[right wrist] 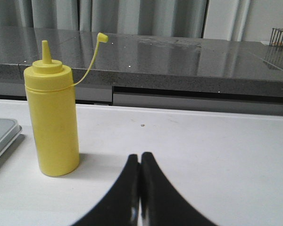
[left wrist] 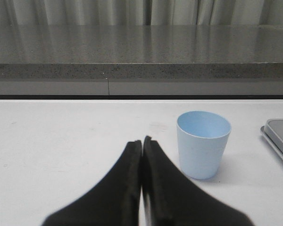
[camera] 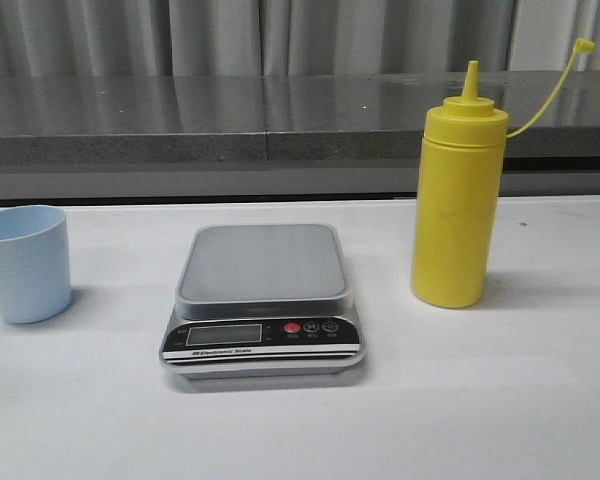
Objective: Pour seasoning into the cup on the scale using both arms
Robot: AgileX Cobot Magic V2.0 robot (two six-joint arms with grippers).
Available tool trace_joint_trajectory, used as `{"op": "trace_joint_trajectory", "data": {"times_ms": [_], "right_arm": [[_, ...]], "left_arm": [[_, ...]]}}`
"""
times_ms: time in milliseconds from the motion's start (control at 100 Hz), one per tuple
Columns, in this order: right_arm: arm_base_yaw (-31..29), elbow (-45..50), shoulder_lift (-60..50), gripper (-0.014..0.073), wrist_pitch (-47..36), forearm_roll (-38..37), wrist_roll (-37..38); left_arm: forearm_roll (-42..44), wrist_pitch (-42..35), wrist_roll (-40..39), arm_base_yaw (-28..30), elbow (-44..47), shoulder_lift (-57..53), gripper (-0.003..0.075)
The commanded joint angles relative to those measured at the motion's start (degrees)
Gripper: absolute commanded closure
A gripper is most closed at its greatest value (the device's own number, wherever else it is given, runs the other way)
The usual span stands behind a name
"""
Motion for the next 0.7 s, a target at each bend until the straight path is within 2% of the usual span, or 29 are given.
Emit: {"op": "trace_joint_trajectory", "data": {"times_ms": [0, 350, 690], "right_arm": [[-0.49, -1.25, -1.24, 0.0661, -4.42, -0.39, -0.17], [-0.49, -1.25, -1.24, 0.0661, -4.42, -0.39, -0.17], [-0.49, -1.25, -1.24, 0.0661, -4.42, -0.39, -0.17]], "left_arm": [[-0.04, -4.98, -0.48, 0.12, 2.28, -1.73, 0.0740], [-0.04, -4.98, -0.48, 0.12, 1.35, -1.73, 0.0740], [-3.04, -0.32, -0.48, 0.12, -8.55, 3.65, 0.0740]]}}
